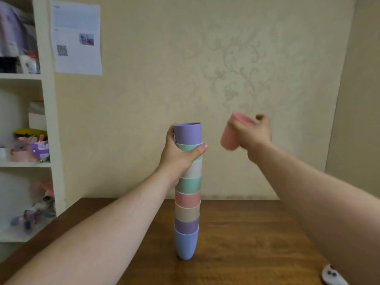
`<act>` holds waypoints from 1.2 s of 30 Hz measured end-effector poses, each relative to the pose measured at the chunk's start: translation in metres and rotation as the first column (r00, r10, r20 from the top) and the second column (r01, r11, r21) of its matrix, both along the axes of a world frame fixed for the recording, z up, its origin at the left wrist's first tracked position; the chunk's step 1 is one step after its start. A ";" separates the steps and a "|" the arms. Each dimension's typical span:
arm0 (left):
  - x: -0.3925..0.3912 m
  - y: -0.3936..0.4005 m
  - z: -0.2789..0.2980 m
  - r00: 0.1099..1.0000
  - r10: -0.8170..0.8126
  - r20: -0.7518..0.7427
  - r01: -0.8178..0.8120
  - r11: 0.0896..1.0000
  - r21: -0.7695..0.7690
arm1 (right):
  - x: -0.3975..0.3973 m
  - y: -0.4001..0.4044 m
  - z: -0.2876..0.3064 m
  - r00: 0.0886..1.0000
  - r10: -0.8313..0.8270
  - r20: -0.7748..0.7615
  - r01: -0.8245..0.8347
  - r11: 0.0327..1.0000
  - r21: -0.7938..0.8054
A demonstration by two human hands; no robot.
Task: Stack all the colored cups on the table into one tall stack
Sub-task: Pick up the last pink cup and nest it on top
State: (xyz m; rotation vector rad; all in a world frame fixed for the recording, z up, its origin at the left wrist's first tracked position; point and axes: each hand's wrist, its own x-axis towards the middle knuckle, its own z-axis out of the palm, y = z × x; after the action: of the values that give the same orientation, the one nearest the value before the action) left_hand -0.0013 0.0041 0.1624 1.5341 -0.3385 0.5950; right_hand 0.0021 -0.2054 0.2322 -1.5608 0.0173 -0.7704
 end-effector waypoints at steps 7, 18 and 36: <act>0.012 -0.001 0.004 1.000 0.008 -0.011 -0.008 1.000 -0.029 | -0.039 0.064 0.102 0.945 0.227 0.234 -0.204 0.972 -0.120; 0.010 -0.007 0.011 1.000 -0.018 0.014 0.017 0.999 0.047 | -0.011 0.095 0.026 0.947 0.314 -0.074 -0.320 0.886 -0.337; -0.003 0.020 -0.213 0.902 -0.013 -0.432 0.170 0.929 0.328 | -0.004 0.070 -0.266 0.759 0.445 -0.475 -0.590 0.780 -0.211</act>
State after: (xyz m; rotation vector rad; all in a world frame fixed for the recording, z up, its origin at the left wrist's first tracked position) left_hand -0.0048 0.0239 -0.0507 1.9387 -0.1882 0.1097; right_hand -0.0023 -0.1350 -0.0340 -1.9200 -0.2677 0.0191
